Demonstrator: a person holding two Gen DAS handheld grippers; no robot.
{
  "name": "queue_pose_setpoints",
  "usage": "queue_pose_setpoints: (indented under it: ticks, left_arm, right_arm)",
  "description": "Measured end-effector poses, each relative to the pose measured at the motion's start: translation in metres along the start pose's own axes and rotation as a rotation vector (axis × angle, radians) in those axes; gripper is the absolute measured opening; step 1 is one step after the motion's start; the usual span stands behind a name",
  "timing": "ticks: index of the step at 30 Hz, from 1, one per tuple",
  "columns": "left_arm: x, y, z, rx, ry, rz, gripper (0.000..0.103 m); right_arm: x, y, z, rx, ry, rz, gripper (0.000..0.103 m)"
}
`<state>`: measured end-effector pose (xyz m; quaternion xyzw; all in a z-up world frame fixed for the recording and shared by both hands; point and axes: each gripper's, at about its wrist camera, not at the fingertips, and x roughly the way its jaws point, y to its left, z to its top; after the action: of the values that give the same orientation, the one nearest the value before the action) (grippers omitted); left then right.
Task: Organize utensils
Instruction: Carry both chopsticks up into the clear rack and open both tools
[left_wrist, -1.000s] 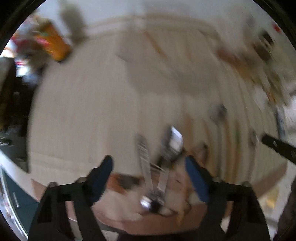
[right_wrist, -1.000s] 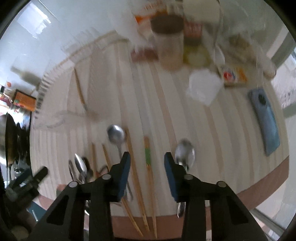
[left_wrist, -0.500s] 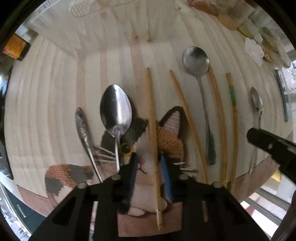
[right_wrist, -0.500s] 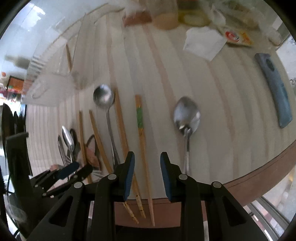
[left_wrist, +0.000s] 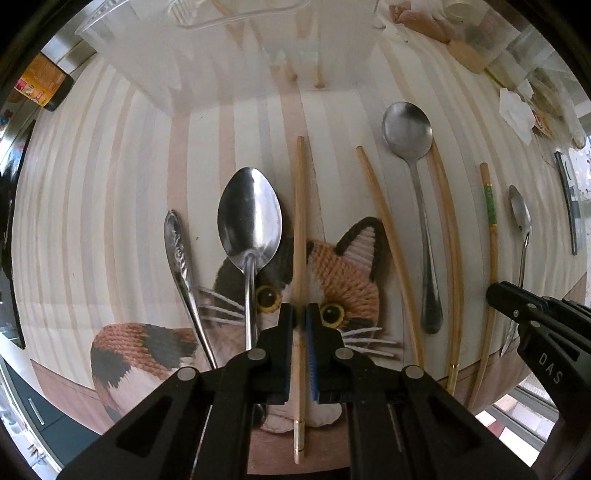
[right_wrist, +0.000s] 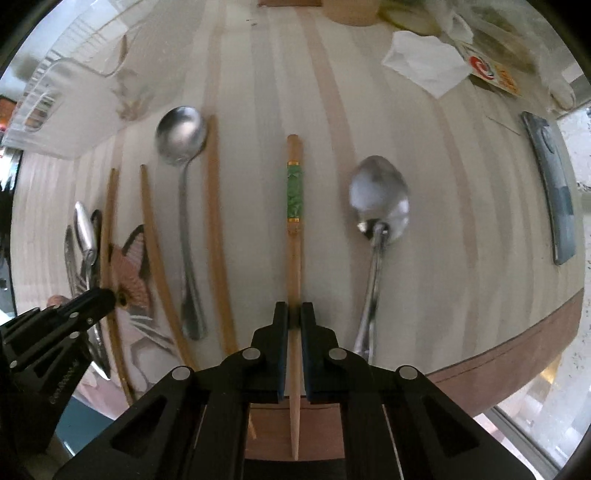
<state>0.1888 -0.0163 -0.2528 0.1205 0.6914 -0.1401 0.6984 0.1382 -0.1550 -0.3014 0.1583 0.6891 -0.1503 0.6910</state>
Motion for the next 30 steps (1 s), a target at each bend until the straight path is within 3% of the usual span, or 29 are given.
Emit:
queue_pose_setpoints:
  ticks: [2,6,12,17,19,22,26,27,28,30]
  left_arm:
    - [0.003,0.003,0.0,0.01,0.006,0.0,0.006]
    - [0.003,0.003,-0.002,0.032,0.031,-0.022,0.017]
    - [0.004,-0.008,-0.006,0.059,0.026,0.007,0.022]
    - [0.004,-0.015,-0.005,0.061,0.026,0.019,0.023]
    - [0.004,-0.016,-0.004,0.063,0.027,0.019,0.023]
    - [0.004,-0.016,-0.004,0.064,0.026,0.019,0.023]
    - [0.007,-0.03,-0.001,0.058,0.022,0.025,0.018]
    - [0.006,-0.03,-0.001,0.055,0.017,0.029,0.008]
    - [0.005,-0.029,-0.002,0.051,0.014,0.03,0.005]
    - [0.005,-0.028,-0.003,0.048,0.013,0.035,0.005]
  right_arm:
    - [0.0,0.0,0.001,-0.005,0.034,-0.006,0.007]
    - [0.004,0.004,-0.002,-0.026,0.07,-0.019,0.008]
    - [0.008,0.013,-0.011,-0.042,0.077,-0.037,0.01]
    - [0.009,0.022,-0.012,-0.041,0.079,-0.005,0.031]
    - [0.009,0.028,-0.012,-0.046,0.074,-0.016,0.032]
    - [0.009,0.034,-0.01,-0.03,0.061,-0.019,0.032]
    - [0.008,0.032,-0.012,-0.031,0.044,-0.049,0.013]
    - [0.007,0.029,-0.014,-0.03,0.042,-0.05,0.009]
    - [0.006,0.026,-0.015,-0.023,0.038,-0.046,0.007]
    - [0.006,0.022,-0.016,-0.009,0.037,-0.024,0.007]
